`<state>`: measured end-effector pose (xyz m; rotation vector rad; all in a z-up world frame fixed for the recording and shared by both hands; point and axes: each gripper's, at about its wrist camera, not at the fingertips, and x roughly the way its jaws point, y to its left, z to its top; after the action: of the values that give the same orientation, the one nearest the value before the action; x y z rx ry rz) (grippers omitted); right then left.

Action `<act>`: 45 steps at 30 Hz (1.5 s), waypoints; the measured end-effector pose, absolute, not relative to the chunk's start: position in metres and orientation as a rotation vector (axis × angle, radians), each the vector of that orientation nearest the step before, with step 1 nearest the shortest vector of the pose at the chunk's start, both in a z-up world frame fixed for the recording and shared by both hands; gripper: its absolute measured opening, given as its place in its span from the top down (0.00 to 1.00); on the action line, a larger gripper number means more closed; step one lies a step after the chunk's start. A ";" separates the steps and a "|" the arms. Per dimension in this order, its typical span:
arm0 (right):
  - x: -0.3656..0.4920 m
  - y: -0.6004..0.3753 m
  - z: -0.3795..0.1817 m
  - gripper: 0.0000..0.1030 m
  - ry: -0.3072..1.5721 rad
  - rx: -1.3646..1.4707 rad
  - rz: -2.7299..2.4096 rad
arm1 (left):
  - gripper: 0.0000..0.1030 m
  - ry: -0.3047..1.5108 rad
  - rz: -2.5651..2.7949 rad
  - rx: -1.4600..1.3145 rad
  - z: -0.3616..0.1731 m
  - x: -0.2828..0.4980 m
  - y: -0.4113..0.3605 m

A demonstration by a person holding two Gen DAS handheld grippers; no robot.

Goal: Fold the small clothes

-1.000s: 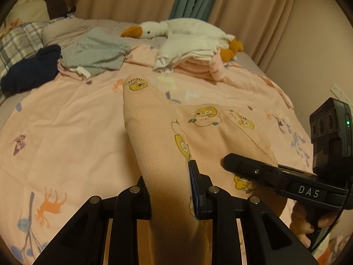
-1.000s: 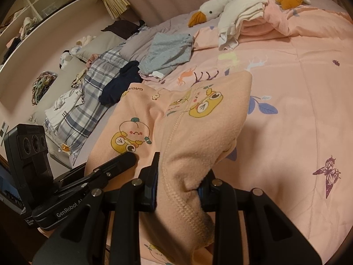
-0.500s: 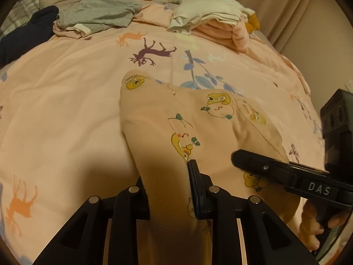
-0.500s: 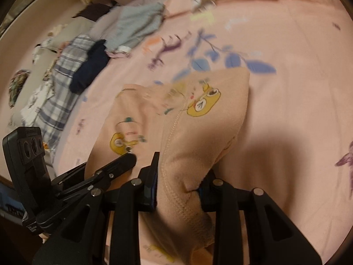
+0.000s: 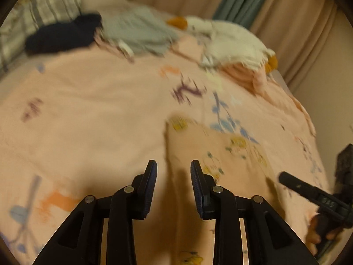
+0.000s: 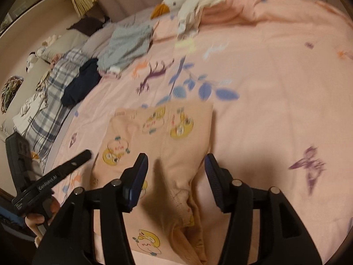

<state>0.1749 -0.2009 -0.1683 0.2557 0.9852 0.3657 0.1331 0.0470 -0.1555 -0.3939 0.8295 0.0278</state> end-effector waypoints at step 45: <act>0.136 -0.169 -0.214 0.81 1.194 0.005 0.494 | 0.72 1.010 -0.098 -0.276 -0.195 0.116 -0.019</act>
<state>0.1363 -0.1689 -0.2145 0.0054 1.1936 0.4945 0.1165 -0.0193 -0.1954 -0.2756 1.0103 -0.0982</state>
